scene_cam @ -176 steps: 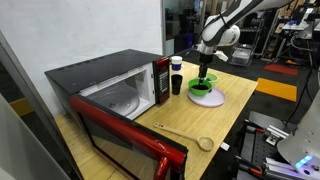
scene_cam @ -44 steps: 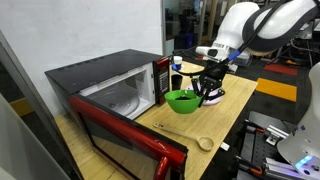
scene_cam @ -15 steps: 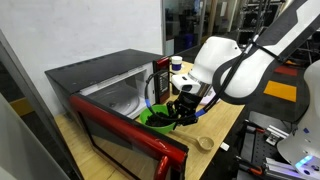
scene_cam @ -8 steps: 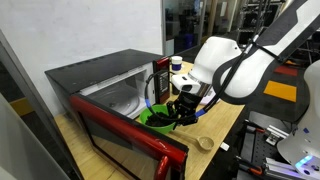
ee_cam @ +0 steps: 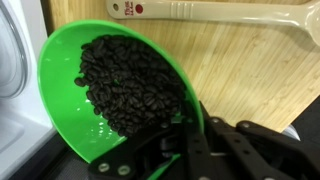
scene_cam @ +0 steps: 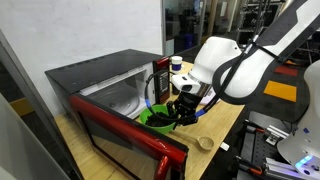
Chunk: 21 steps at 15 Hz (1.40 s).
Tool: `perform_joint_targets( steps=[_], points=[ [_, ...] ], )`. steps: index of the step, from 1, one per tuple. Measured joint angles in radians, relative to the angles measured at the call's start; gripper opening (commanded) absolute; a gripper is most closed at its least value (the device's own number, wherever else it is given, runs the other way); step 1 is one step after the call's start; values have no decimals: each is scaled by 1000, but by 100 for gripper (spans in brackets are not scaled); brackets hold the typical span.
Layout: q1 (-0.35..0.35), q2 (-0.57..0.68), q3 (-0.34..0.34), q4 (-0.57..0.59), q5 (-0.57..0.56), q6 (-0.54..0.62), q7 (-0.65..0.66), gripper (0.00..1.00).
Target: Open the microwave door, place the dark green bowl in it, then close the microwave door
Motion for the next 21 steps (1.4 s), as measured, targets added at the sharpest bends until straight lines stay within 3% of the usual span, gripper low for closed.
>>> perform_joint_targets(
  steps=[15,21],
  points=[
    [0,4,-1,4,-1,1,2,1],
    [-1,93,-11,93,15,45,-25,1]
  ],
)
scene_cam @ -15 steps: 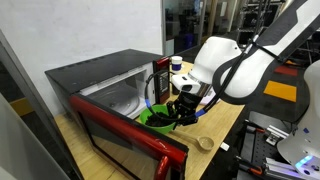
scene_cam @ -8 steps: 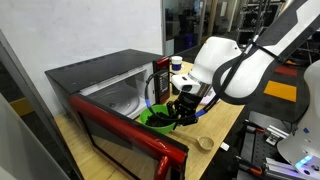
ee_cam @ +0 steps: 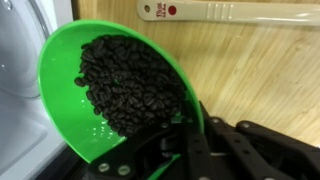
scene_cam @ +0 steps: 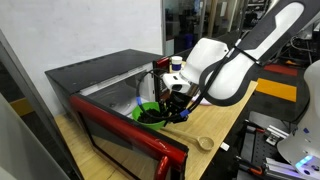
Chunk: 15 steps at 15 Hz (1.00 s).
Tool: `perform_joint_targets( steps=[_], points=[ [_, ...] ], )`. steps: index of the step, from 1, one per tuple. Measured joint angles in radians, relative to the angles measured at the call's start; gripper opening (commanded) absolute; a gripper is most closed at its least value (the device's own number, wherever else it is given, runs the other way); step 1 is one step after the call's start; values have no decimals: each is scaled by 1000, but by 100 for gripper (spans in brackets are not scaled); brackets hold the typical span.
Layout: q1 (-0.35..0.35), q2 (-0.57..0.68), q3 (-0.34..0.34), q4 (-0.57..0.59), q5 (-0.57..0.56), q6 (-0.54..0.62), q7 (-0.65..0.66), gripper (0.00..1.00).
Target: Open the microwave door, place the dark green bowl in it, then close the microwave door
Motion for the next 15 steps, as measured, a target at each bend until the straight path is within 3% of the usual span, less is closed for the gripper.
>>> perform_joint_targets(
  steps=[14,15],
  points=[
    [-15,301,4,243,16,113,-12,1],
    [-33,301,19,244,-47,115,39,1]
  ],
)
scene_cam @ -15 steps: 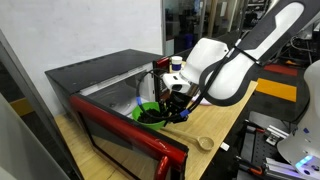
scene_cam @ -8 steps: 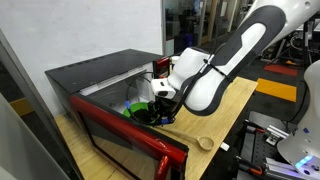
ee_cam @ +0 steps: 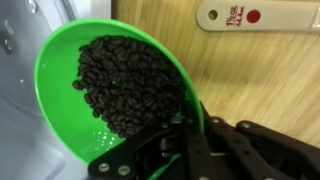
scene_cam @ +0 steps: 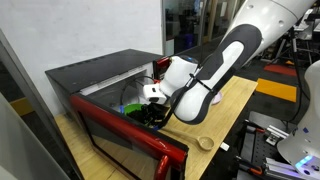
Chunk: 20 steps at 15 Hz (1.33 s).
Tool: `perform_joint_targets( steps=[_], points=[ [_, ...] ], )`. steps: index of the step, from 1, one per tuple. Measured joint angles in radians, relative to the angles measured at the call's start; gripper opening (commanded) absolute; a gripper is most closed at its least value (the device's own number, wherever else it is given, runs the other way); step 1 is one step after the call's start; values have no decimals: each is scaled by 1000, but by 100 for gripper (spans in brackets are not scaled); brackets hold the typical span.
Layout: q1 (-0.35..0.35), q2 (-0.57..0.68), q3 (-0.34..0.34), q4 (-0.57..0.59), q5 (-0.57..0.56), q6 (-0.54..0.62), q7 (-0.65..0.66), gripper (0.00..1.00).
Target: Open the microwave door, place the dark green bowl in it, then close the microwave door
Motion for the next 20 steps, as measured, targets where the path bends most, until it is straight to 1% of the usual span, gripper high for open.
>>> perform_joint_targets(
  steps=[2,4,6,9,15,20],
  points=[
    [-62,0,49,0,-191,9,172,1],
    [-114,-1,80,1,-356,14,316,1],
    [-157,-6,103,2,-493,18,431,1],
    [-203,-22,117,3,-651,21,558,1],
    [-207,-51,108,-10,-661,23,570,1],
    [-207,-67,67,-6,-661,38,570,1]
  ],
)
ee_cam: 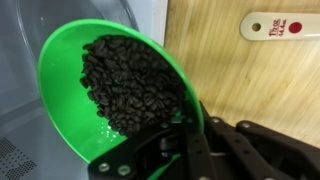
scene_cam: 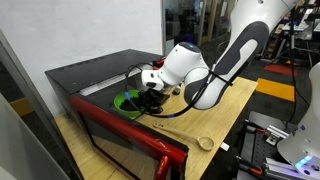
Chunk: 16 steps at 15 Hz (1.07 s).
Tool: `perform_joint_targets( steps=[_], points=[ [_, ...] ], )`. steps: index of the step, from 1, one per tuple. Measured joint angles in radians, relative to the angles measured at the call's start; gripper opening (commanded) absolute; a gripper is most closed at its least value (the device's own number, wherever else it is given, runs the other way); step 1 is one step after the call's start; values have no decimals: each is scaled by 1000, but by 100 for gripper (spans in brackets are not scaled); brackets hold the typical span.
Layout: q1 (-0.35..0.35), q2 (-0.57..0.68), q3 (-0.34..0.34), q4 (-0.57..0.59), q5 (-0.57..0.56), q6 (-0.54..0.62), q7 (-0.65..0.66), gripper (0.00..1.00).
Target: Open the microwave door, place the dark green bowl in it, then close the microwave door
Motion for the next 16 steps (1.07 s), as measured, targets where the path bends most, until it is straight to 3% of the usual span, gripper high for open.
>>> perform_joint_targets(
  steps=[16],
  points=[
    [36,13,-63,7,0,5,1,1]
  ],
)
